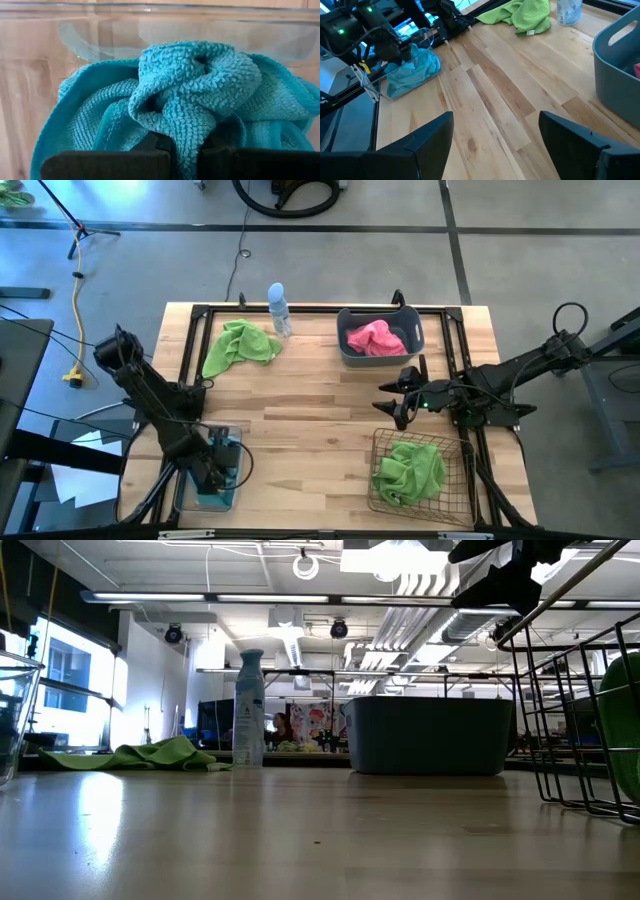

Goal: Sort microfiber towel by color & place in baskets
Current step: Put the blue microfiber towel into the transparent bin

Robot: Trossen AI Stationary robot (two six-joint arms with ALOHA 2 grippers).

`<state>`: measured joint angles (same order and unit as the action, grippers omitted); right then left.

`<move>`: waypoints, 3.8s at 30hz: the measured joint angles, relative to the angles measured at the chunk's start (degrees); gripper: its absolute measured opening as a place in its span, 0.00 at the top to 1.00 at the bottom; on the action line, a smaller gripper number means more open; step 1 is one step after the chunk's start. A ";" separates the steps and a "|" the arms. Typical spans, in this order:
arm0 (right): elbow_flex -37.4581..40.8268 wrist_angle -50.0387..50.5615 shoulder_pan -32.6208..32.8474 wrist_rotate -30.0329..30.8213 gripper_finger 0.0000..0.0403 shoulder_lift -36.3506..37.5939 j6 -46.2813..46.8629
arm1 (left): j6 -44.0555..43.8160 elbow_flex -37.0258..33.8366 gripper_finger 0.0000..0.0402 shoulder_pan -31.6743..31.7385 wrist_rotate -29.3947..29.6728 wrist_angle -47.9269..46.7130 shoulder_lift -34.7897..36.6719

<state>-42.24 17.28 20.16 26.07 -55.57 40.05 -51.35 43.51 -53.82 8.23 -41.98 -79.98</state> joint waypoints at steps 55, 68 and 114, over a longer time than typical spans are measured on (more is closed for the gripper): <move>0.00 0.44 0.00 -1.45 0.28 0.00 -0.59 | -9.08 -0.09 0.40 7.04 -20.12 -2.99 18.14; 0.00 0.44 0.00 -1.43 0.28 0.00 0.02 | -14.22 -0.04 0.40 7.04 -19.74 -2.83 25.67; -0.02 0.02 0.00 -0.81 0.28 0.00 0.04 | -9.49 4.34 1.00 1.46 -4.96 -2.33 19.75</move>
<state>-42.26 17.30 20.16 25.26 -55.57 40.10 -60.84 47.85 -52.36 3.27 -44.31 -60.23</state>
